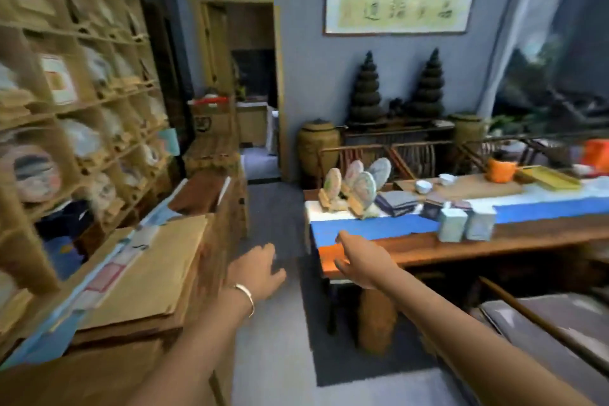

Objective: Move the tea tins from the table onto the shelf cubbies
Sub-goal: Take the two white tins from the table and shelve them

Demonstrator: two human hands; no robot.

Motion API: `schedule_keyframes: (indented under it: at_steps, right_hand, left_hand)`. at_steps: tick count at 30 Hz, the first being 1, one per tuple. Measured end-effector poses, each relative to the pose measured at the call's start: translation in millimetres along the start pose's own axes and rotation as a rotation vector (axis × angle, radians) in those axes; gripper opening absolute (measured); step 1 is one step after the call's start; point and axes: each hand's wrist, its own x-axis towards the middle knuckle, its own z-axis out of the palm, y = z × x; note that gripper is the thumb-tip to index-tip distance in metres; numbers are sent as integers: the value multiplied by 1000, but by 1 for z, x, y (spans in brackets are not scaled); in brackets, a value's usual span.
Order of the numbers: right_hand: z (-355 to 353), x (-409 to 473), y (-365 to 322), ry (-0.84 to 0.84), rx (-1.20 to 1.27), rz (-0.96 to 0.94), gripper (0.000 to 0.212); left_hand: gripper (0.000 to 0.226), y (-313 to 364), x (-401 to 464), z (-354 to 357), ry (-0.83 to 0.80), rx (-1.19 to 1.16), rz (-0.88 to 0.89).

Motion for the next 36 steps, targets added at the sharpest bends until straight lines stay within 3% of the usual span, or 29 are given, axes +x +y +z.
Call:
schedule_keyframes:
  at_steps: [7, 14, 21, 36]
  right_hand:
    - [-48, -73, 193, 29, -58, 293, 40]
    - [-82, -88, 341, 42, -76, 408, 34]
    - [-90, -78, 440, -2, -71, 479, 23]
    - [-79, 44, 651, -61, -54, 674, 44]
  left_hand:
    - [27, 202, 87, 49, -117, -70, 216]
    - [32, 351, 160, 90, -164, -159, 329]
    - [34, 430, 218, 128, -197, -109, 418]
    - [45, 537, 439, 226, -335, -121, 562]
